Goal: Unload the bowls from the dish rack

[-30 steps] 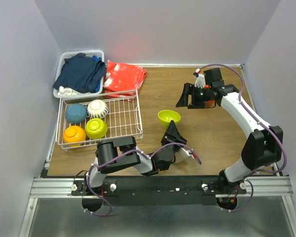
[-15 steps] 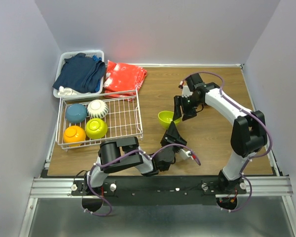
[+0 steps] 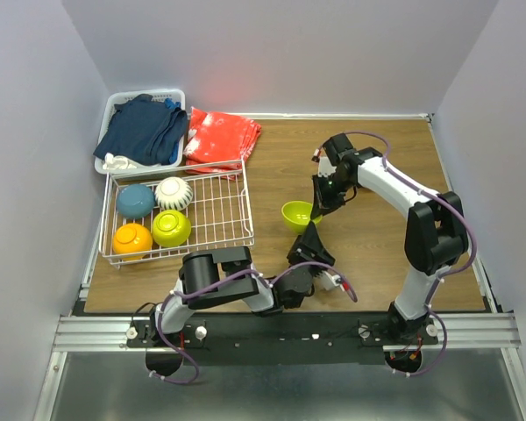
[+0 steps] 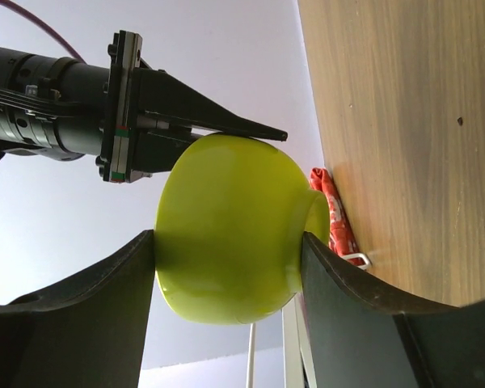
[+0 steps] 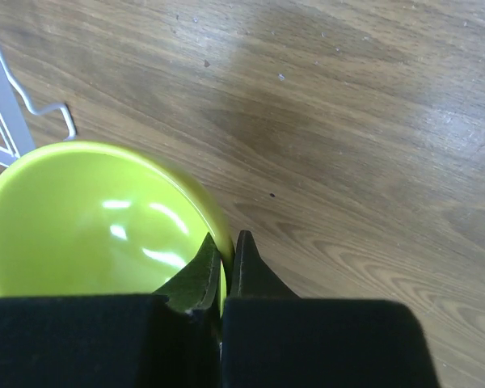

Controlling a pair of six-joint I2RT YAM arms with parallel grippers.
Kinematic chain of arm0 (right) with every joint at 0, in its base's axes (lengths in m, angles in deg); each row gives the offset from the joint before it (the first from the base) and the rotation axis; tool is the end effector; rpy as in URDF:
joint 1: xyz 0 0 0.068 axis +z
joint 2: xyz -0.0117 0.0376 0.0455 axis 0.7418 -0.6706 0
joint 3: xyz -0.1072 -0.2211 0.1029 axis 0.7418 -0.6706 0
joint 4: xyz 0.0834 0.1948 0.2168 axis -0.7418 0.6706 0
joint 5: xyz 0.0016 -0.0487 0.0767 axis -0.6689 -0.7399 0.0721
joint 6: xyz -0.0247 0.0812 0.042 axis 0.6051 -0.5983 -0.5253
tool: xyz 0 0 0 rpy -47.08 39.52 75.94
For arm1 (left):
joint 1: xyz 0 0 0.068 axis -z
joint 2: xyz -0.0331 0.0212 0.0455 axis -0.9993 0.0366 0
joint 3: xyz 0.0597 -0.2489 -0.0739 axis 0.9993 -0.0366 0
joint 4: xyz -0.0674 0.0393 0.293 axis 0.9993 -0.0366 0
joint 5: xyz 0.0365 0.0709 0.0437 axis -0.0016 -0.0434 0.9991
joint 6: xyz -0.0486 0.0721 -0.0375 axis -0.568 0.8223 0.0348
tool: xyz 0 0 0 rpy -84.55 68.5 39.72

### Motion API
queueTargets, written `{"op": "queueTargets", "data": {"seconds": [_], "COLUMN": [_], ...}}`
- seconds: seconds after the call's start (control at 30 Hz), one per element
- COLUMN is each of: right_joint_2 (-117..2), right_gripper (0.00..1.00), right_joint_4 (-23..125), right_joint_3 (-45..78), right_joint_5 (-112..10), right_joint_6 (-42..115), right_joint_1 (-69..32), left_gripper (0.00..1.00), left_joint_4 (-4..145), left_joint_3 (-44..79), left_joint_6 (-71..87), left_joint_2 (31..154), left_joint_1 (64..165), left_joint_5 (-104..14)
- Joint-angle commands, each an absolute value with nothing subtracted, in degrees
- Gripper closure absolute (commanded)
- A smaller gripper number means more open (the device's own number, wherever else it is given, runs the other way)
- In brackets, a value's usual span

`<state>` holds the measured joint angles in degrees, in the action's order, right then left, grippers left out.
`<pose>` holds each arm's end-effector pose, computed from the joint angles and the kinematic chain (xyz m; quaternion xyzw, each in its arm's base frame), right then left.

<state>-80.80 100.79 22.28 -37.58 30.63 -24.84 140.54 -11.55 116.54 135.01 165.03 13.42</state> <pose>0.3722 0.1912 0.1574 -0.1117 0.9675 0.2123 0.0800 0.1535 -0.3767 0.0674 0.6431 0.3257 0.4092 0.5594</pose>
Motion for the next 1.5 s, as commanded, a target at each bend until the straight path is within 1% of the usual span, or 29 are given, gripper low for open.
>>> {"op": "queueTargets", "data": {"seconds": [0.0, 0.03, 0.07, 0.13, 0.17, 0.3, 0.4, 0.5, 0.6, 0.63, 0.67, 0.7, 0.73, 0.77, 0.87, 0.9, 0.93, 1.0, 1.17, 1.27, 1.33, 1.43, 1.47], "right_joint_2": [-80.41, -80.05, -79.87, -79.09, -78.99, -78.03, -77.5, -77.59, -77.85, -78.11, -78.03, -78.03, -78.2, -78.29, -80.22, -81.01, -82.49, -84.08, -89.0, -90.59, -91.65, -92.7, -92.88], "right_gripper": [0.99, 0.99, 0.99, 0.99, 0.99, 0.99, 0.99, 0.99, 0.99, 0.99, 0.99, 0.99, 0.99, 0.99, 0.99, 0.99, 0.99, 0.99, 0.99, 0.99, 0.99, 0.95, 0.92], "right_joint_4": [101.84, 101.58, 101.05, 100.17, 99.38, 95.17, 90.42, 85.41, 80.14, 78.74, 75.41, 73.55, 71.62, 68.9, 65.03, 64.31, 63.7, 62.03, 59.47, 59.21, 58.51, 58.59, 58.68], "right_joint_3": [23.6, 23.86, 24.73, 25.53, 26.05, 27.9, 28.08, 28.26, 27.12, 26.59, 25.11, 23.96, 22.91, 22.2, 20.53, 20.09, 19.91, 19.73, 19.29, 19.47, 19.21, 19.73, 19.73], "right_joint_5": [-37.12, -37.56, -39.22, -41.77, -44.74, -51.88, -57.33, -60.85, -64.18, -65.15, -66.03, -67.35, -67.53, -67.45, -66.83, -66.31, -65.87, -64.38, -62.7, -63.32, -64.46, -65.51, -65.78], "right_joint_6": [32.12, 31.85, 31.67, 30.36, 29.74, 26.94, 25.18, 23.77, 23.32, 23.32, 23.49, 23.76, 23.85, 23.67, 23.32, 23.32, 22.89, 22.09, 19.98, 19.72, 19.72, 20.07, 19.98], "right_joint_1": [-24.68, -24.68, -24.68, -24.68, -24.68, -24.86, -25.73, -27.4, -29.42, -29.78, -30.04, -30.65, -31.01, -31.27, -32.24, -32.59, -32.77, -33.21, -33.3, -33.21, -33.21, -33.21, -33.29], "left_gripper": [0.27, 0.21, 0.11, 0.02, 0.01, 0.01, 0.01, 0.01, 0.01, 0.01, 0.01, 0.01, 0.01, 0.01, 0.01, 0.01, 0.01, 0.01, 0.01, 0.01, 0.01, 0.01, 0.01], "left_joint_4": [164.77, 164.77, 164.77, 164.77, 164.77, 163.81, 160.39, 153.54, 144.5, 138.55, 135.53, 132.02, 125.12, 122.17, 112.85, 110.13, 104.71, 99.58, 84.29, 74.53, 68.74, 59.26, 57.13], "left_joint_3": [-10.57, -10.48, -10.48, -10.39, -10.31, -9.96, -10.22, -10.13, -9.43, -9.25, -9.16, -8.9, -8.64, -8.03, -6.71, -6.35, -6.18, -5.91, -4.34, -2.32, -1.43, 0.24, 1.28], "left_joint_6": [115.46, 115.11, 114.5, 113.53, 112.83, 109.5, 105.63, 98.08, 89.03, 86.4, 79.85, 76.56, 72.79, 67.01, 59.41, 53.3, 50.28, 40.9, 27.15, 16.97, 13.44, 9.04, 7.55], "left_joint_2": [135.42, 135.34, 135.25, 134.99, 134.98, 134.46, 132.97, 130.77, 128.22, 126.48, 125.5, 124.36, 121.91, 120.76, 116.54, 115.22, 112.08, 108.55, 97.56, 91.76, 87.9, 83.41, 82.44], "left_joint_1": [164.28, 164.19, 164.28, 164.28, 164.28, 164.28, 164.28, 164.28, 164.19, 164.28, 164.28, 164.28, 164.19, 164.19, 163.76, 163.58, 163.32, 161.74, 157.52, 152.08, 147.61, 142.34, 141.0], "left_joint_5": [16.46, 16.64, 16.73, 17.43, 17.61, 18.84, 19.8, 20.16, 19.72, 19.28, 18.76, 17.36, 16.3, 15.51, 12.43, 11.47, 8.67, 5.23, -3.55, -9.26, -11.21, -13.41, -13.77]}}
